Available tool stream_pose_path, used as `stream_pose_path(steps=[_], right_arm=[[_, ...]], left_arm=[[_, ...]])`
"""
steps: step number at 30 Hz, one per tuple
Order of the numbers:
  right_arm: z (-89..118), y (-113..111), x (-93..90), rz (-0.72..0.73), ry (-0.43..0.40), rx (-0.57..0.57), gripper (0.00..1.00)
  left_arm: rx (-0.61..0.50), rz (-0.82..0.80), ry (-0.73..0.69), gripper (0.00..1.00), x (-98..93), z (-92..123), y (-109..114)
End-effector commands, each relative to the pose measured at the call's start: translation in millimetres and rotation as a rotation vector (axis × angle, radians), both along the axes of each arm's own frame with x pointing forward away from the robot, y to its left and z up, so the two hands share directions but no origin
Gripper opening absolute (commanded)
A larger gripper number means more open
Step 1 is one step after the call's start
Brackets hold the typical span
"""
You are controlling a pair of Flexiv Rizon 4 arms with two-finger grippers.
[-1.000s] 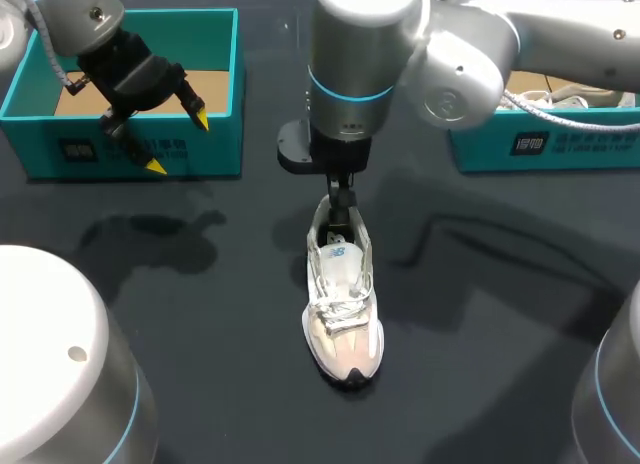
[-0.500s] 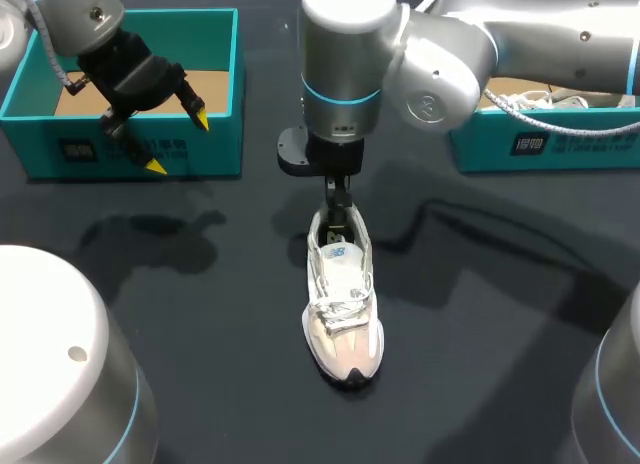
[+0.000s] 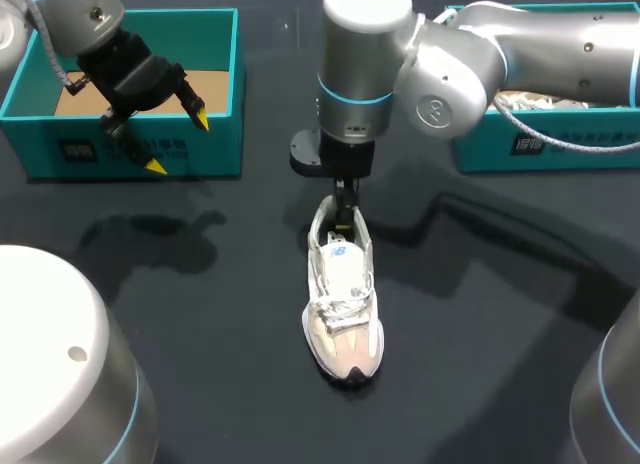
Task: Take the shoe out of the shoebox, open the shoe tongue, remove and reinsert the insole, then place the shoe into the shoebox
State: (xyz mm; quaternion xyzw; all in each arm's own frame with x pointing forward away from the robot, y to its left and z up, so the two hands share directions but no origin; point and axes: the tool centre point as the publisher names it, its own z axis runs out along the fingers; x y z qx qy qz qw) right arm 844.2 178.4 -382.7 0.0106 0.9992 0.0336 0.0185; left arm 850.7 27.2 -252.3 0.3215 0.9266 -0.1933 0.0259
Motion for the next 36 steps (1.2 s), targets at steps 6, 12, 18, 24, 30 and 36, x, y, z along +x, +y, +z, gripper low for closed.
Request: stream_pose_path(steps=[6, 12, 18, 24, 30, 36], right_arm=[[-8.9, 7.1, -11.0, -0.009, 0.015, 0.000, 0.68], [-10.2, 9.8, -12.4, -0.018, 0.024, -0.022, 0.41], [-9.2, 12.5, -13.6, -0.023, 0.023, -0.045, 0.00], [-6.0, 12.1, -16.1, -0.035, 0.015, -0.060, 0.00], [28.2, -6.3, -19.1, -0.056, -0.029, -0.050, 0.00], [73.3, -33.1, -13.0, -0.058, -0.059, -0.041, 0.00]], left_arm=[[0.003, 0.000, -0.001, 1.00, -0.3, 0.4, 0.1], [0.003, 0.000, -0.001, 1.00, -0.3, 0.4, 0.1], [0.003, 0.000, -0.001, 1.00, -0.3, 0.4, 0.1], [0.003, 0.000, -0.001, 1.00, -0.3, 0.4, 0.1], [0.003, 0.000, -0.001, 1.00, -0.3, 0.4, 0.1], [0.003, 0.000, -0.001, 1.00, -0.3, 0.4, 0.1]])
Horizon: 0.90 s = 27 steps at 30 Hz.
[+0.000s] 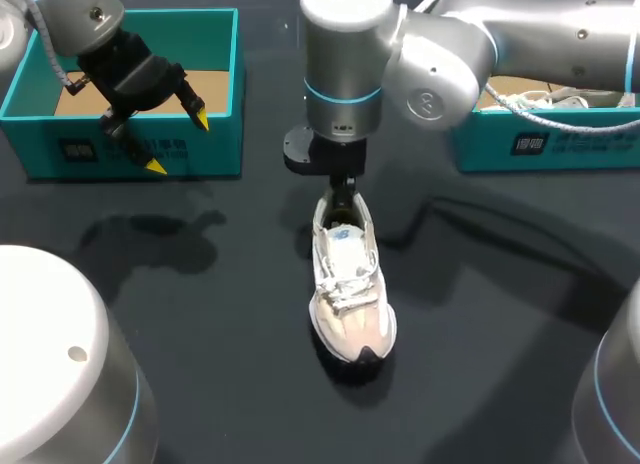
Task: Take the shoe out of the shoebox, open the shoe tongue, remove and reinsert the insole, then place the shoe into the shoebox
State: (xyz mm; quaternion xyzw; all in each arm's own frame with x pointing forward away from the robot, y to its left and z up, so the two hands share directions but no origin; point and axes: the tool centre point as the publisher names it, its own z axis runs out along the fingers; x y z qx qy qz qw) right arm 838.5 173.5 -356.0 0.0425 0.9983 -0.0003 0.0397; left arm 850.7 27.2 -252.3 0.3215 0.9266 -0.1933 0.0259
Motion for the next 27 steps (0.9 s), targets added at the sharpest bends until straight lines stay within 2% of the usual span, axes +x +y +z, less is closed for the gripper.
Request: stream_pose_path(steps=[1, 8, 11, 13, 26, 27], right_arm=[[54.3, -32.0, -5.7, 0.005, -0.024, 0.018, 0.00], [109.0, -60.7, 10.0, 0.008, -0.037, -0.014, 0.00], [134.9, -76.4, 20.3, 0.041, -0.021, -0.004, 0.00], [143.9, -85.7, 25.0, 0.035, 0.009, 0.022, 0.00], [143.9, -85.7, 25.0, 0.035, 0.009, 0.022, 0.00], [148.9, -89.2, 28.2, 0.028, 0.003, 0.015, 0.00]], left_arm=[[0.003, 0.000, -0.001, 1.00, -0.3, 0.4, 0.1], [0.003, 0.000, -0.001, 1.00, -0.3, 0.4, 0.1], [0.003, 0.000, -0.001, 1.00, -0.3, 0.4, 0.1], [0.003, 0.000, -0.001, 1.00, -0.3, 0.4, 0.1], [0.003, 0.000, -0.001, 1.00, -0.3, 0.4, 0.1], [0.003, 0.000, -0.001, 1.00, -0.3, 0.4, 0.1]])
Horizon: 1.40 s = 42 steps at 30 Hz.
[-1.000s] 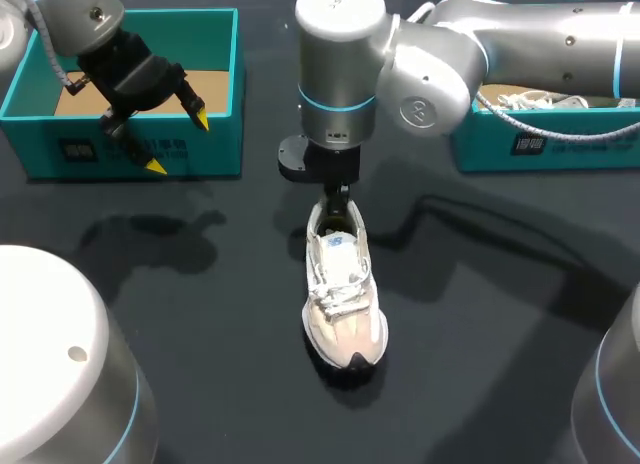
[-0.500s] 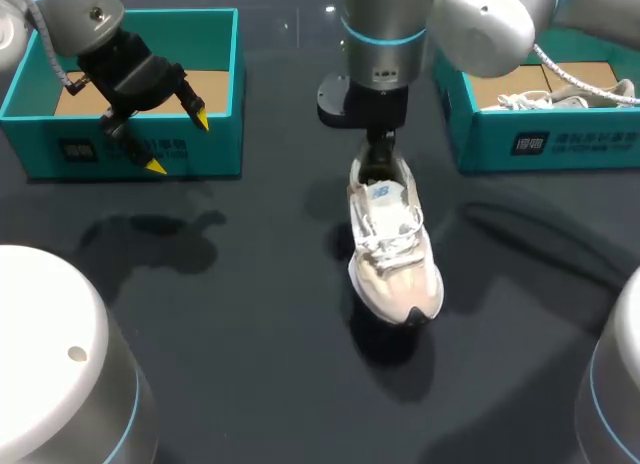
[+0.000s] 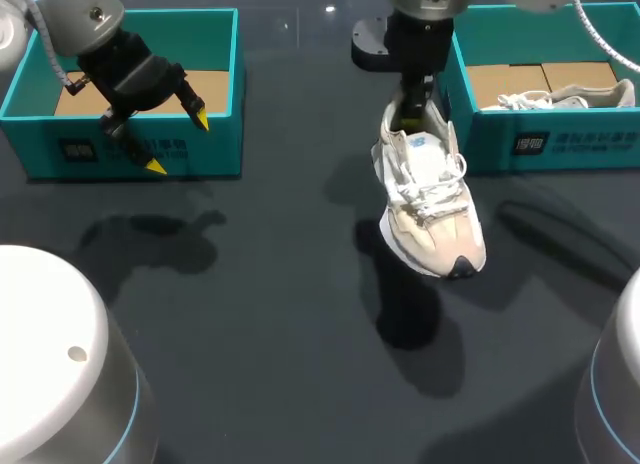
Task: Take the shoe out of the shoebox, open the shoe tongue, remove and reinsert the insole, then place the shoe into the shoebox
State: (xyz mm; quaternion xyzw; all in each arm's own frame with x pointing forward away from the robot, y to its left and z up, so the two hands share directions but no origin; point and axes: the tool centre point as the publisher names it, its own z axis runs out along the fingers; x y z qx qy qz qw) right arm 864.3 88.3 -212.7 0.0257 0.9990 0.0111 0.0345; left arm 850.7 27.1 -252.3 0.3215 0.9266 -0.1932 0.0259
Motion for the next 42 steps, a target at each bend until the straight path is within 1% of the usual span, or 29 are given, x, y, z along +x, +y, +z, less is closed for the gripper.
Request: stream_pose_path(steps=[1, 3, 6, 9, 10, 11, 12, 14, 15, 17, 18, 20, 33, 37, 40, 42], right_arm=[[11.4, -8.7, 6.6, -0.009, -0.022, -0.022, 0.00], [22.7, -18.4, 15.9, -0.037, -0.055, -0.075, 0.00], [43.7, -37.8, 32.9, -0.058, -0.081, -0.097, 0.00], [65.8, -59.0, 49.9, -0.064, -0.099, -0.075, 0.00], [73.3, -66.5, 54.2, -0.050, -0.123, -0.029, 0.00], [81.0, -74.2, 58.9, -0.059, -0.128, -0.041, 0.00], [87.2, -81.1, 66.2, -0.074, -0.138, -0.067, 0.00], [99.2, -94.2, 80.5, -0.084, -0.155, -0.082, 0.00], [104.4, -101.0, 89.4, -0.103, -0.152, -0.113, 0.00], [113.4, -112.5, 103.3, -0.102, -0.164, -0.115, 0.00], [117.4, -121.6, 119.3, -0.117, -0.160, -0.141, 0.00], [120.7, -135.8, 142.1, -0.085, -0.140, -0.106, 0.00], [120.7, -135.8, 142.1, -0.085, -0.140, -0.106, 0.00], [119.2, -162.3, 182.1, -0.079, -0.186, -0.084, 0.00], [119.5, -183.6, 209.6, -0.075, -0.191, -0.124, 0.00], [119.4, -194.7, 223.9, -0.083, -0.185, -0.147, 0.00]], left_arm=[[0.003, 0.000, -0.001, 1.00, -0.3, 0.4, 0.1], [0.003, 0.000, -0.001, 1.00, -0.3, 0.4, 0.1], [0.003, 0.000, -0.001, 1.00, -0.3, 0.4, 0.1], [0.003, 0.000, -0.001, 1.00, -0.3, 0.4, 0.1], [0.003, 0.000, -0.001, 1.00, -0.3, 0.4, 0.1], [0.003, 0.000, -0.001, 1.00, -0.3, 0.4, 0.1], [0.003, 0.000, -0.001, 1.00, -0.3, 0.4, 0.1], [0.003, 0.000, -0.001, 1.00, -0.3, 0.4, 0.1], [0.003, 0.000, -0.001, 1.00, -0.3, 0.4, 0.1], [0.003, 0.000, -0.001, 1.00, -0.3, 0.4, 0.1], [0.003, 0.000, -0.001, 1.00, -0.3, 0.4, 0.1], [0.003, 0.000, -0.001, 1.00, -0.3, 0.4, 0.1], [0.003, 0.000, -0.001, 1.00, -0.3, 0.4, 0.1], [0.003, 0.000, -0.001, 1.00, -0.3, 0.4, 0.1], [0.003, 0.000, -0.001, 1.00, -0.3, 0.4, 0.1], [0.003, 0.000, -0.001, 1.00, -0.3, 0.4, 0.1]])
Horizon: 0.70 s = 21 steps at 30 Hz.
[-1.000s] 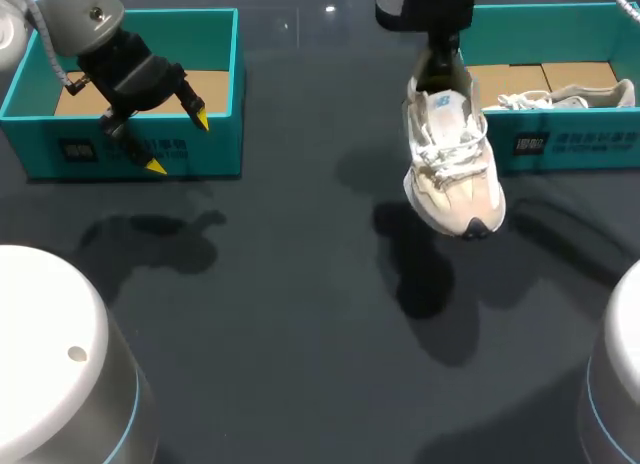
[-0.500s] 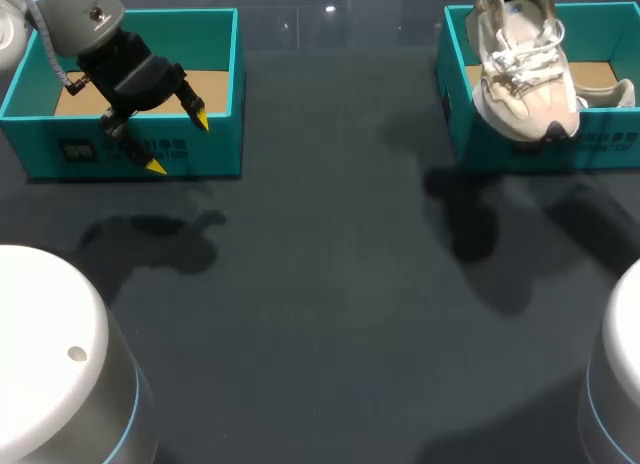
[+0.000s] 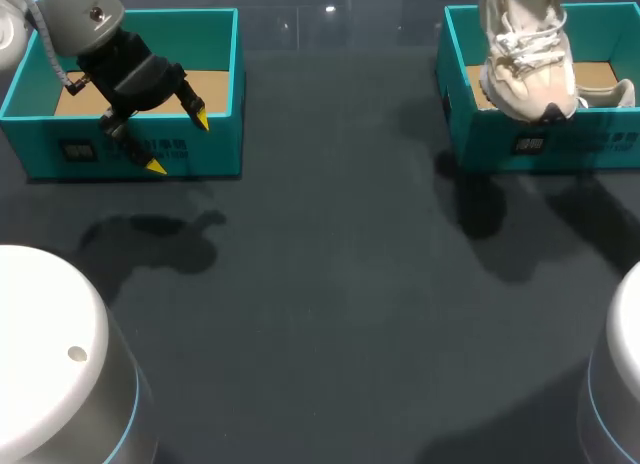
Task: Take the shoe out of the shoebox, open the shoe tongue, remove and reinsert the insole, then place the shoe into the shoebox
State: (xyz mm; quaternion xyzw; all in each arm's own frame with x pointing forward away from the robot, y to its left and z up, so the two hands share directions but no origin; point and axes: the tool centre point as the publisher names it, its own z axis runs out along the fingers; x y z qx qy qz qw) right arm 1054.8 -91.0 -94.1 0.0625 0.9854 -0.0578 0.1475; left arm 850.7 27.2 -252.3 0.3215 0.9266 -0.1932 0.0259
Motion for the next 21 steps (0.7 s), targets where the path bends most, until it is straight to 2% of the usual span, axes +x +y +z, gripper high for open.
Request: stream_pose_path(steps=[1, 5, 13, 21], right_arm=[[1.4, -22.2, 39.6, -0.001, 0.030, -0.006, 0.00], [1.5, -44.7, 64.2, 0.057, 0.028, 0.013, 0.00], [0.6, -93.7, 112.4, 0.045, 0.057, -0.028, 0.00], [-19.1, -134.0, 138.2, 0.059, 0.088, -0.030, 0.00]], left_arm=[[0.003, 0.000, -0.001, 1.00, -0.2, 0.4, 0.1], [0.003, 0.000, -0.001, 1.00, -0.2, 0.4, 0.1], [0.003, 0.000, -0.001, 1.00, -0.2, 0.4, 0.1], [0.003, 0.000, -0.001, 1.00, -0.2, 0.4, 0.1]])
